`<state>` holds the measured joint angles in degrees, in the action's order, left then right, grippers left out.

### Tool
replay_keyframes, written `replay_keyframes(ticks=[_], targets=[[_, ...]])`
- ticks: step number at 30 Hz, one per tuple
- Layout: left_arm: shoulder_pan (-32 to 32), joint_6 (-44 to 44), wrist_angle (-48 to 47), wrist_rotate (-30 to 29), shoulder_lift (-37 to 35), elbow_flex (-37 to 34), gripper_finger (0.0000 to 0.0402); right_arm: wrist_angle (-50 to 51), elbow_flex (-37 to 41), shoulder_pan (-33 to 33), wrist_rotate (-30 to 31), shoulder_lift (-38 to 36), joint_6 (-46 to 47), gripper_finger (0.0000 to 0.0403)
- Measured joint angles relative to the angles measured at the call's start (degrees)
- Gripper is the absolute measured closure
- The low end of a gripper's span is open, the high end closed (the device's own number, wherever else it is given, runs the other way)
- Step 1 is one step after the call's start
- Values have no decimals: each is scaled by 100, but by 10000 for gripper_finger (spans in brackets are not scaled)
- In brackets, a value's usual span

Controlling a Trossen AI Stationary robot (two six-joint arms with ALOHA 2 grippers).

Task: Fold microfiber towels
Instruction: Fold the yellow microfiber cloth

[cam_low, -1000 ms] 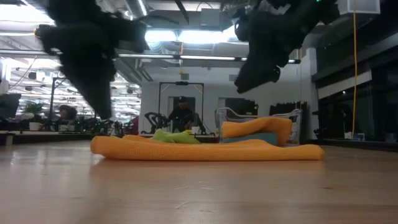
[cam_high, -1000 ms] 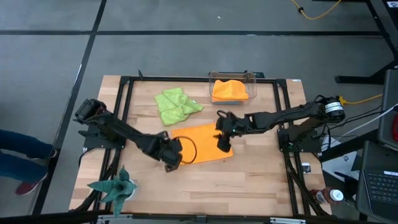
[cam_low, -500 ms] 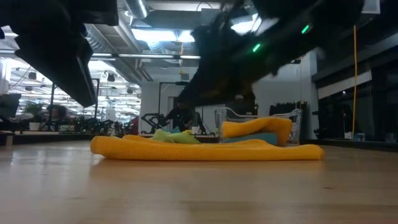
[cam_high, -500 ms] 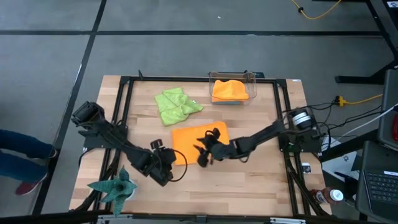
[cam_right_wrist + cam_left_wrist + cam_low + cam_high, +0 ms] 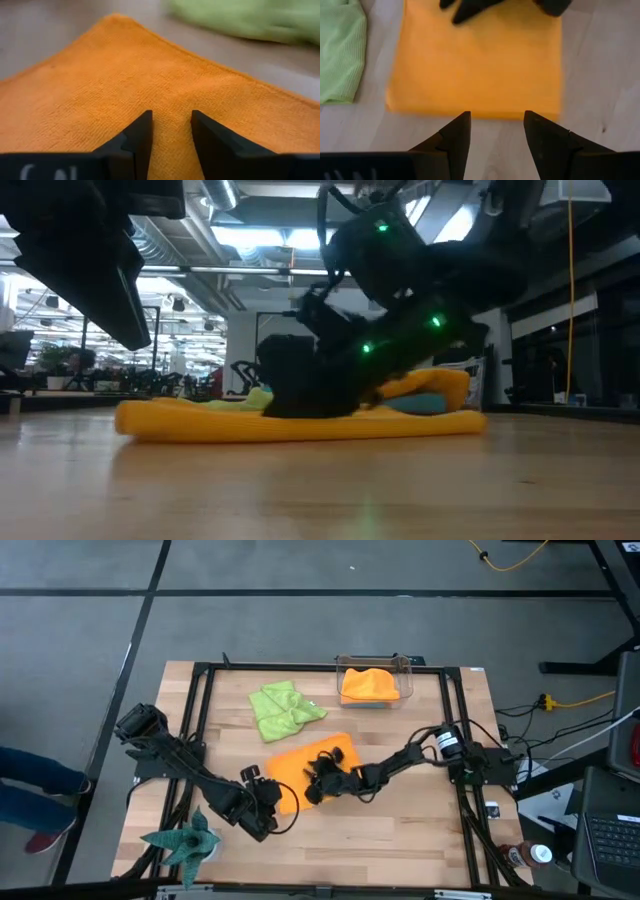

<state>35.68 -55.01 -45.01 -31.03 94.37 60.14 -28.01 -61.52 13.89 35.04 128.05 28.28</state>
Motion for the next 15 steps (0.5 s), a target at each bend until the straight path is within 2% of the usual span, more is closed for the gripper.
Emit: replay_keyframes(ticks=[8,11,15], targets=[[-2,3,2,11,0,0,225,-215,-15,-603,-4253,-22,-3097,264],[2,4,2,35,0,0,225,-145,-4,-913,-5638,-22,-3613,264],[9,7,2,37,0,-2,225,194,11,-1257,-7467,-8,-3727,264]])
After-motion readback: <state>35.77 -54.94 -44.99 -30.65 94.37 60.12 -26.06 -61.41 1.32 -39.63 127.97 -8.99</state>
